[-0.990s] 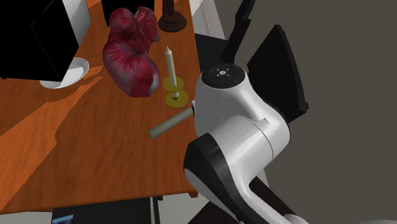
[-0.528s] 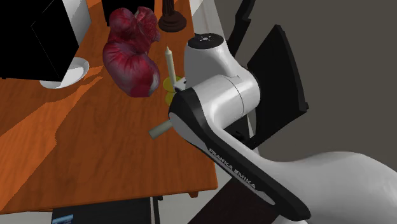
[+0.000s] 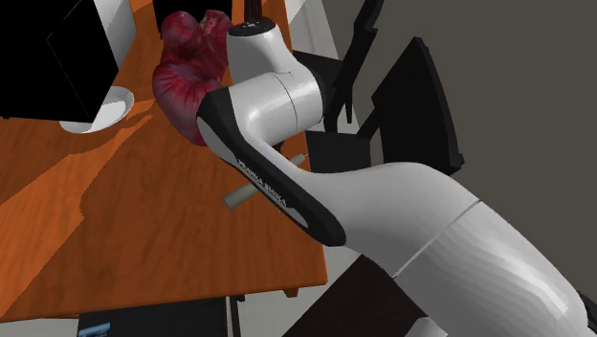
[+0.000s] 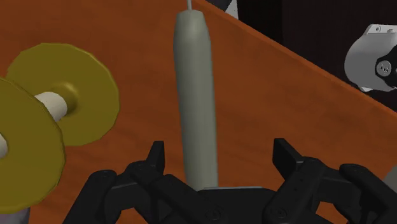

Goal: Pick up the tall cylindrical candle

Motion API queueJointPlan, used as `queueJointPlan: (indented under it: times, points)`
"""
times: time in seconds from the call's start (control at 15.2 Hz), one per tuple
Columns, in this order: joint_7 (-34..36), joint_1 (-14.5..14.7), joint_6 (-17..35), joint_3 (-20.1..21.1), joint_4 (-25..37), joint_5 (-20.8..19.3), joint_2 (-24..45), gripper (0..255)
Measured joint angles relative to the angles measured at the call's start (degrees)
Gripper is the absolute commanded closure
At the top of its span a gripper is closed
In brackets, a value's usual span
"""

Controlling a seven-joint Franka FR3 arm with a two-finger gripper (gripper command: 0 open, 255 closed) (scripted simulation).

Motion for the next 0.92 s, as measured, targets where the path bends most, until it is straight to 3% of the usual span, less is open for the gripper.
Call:
queueJointPlan:
  times: [0.53,0.59,0.92]
  points:
    - [-4.1,0.3,5.0,0.1,-3.6,0.6,1.6,0]
    - [-4.1,0.3,5.3,0.1,-3.8,0.6,1.6,255]
    - [-4.1,0.3,5.6,0.1,-4.1,0.6,1.6,255]
